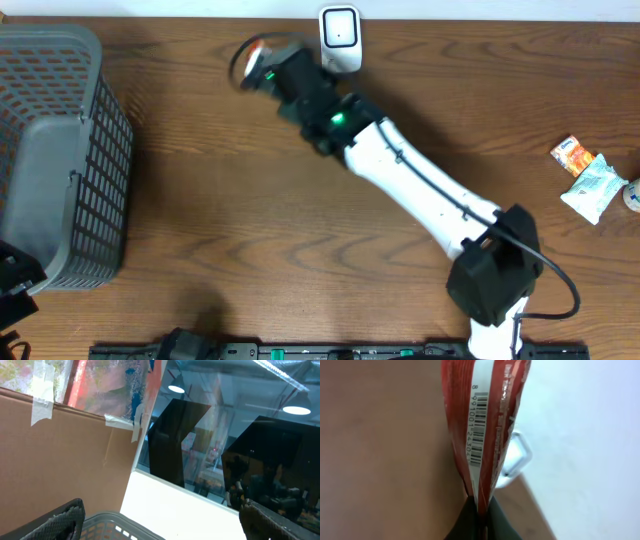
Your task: Scan the item barcode
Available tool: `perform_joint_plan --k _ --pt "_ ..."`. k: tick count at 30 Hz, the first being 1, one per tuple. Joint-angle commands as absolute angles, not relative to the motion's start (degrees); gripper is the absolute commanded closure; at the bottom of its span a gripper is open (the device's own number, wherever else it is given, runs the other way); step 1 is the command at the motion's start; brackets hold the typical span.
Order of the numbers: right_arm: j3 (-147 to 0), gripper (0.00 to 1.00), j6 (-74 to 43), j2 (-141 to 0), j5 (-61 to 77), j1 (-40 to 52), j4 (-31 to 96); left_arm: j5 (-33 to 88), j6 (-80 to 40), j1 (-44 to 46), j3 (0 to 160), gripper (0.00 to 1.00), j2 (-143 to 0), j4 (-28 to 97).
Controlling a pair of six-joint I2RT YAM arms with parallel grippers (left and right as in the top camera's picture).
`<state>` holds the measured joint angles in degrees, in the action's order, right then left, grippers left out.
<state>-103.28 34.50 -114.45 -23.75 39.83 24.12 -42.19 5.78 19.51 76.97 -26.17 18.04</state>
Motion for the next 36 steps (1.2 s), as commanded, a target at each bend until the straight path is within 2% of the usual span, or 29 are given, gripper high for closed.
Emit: perform_joint_plan --k 1,10,16,23,26,36 --pt "-101.36 0.99 37.74 -113.6 -27.0 35.42 16.32 -42.7 5.32 19.42 76.82 0.02 -25.78 17.98" --pt "-100.16 0.99 51.13 -121.8 -29.87 29.04 -5.96 -42.72 5.32 19.42 76.82 0.02 -25.78 17.98" --pt "-100.18 0.99 66.19 -130.34 -33.12 28.42 -23.64 -42.72 5.32 19.42 76.82 0.02 -25.78 17.98" --pt "-100.38 0.99 90.63 -141.91 -35.29 27.64 -43.35 -42.7 5.32 19.42 76.82 0.02 -25.78 17.98" --pt "-100.82 0.99 97.91 -145.99 -35.07 27.11 -45.41 -42.72 5.32 19.42 76.82 0.02 -25.78 17.98" --pt "-100.82 0.99 97.8 -149.82 -37.36 26.55 -43.94 -42.72 5.32 19.42 76.82 0.02 -25.78 17.98"
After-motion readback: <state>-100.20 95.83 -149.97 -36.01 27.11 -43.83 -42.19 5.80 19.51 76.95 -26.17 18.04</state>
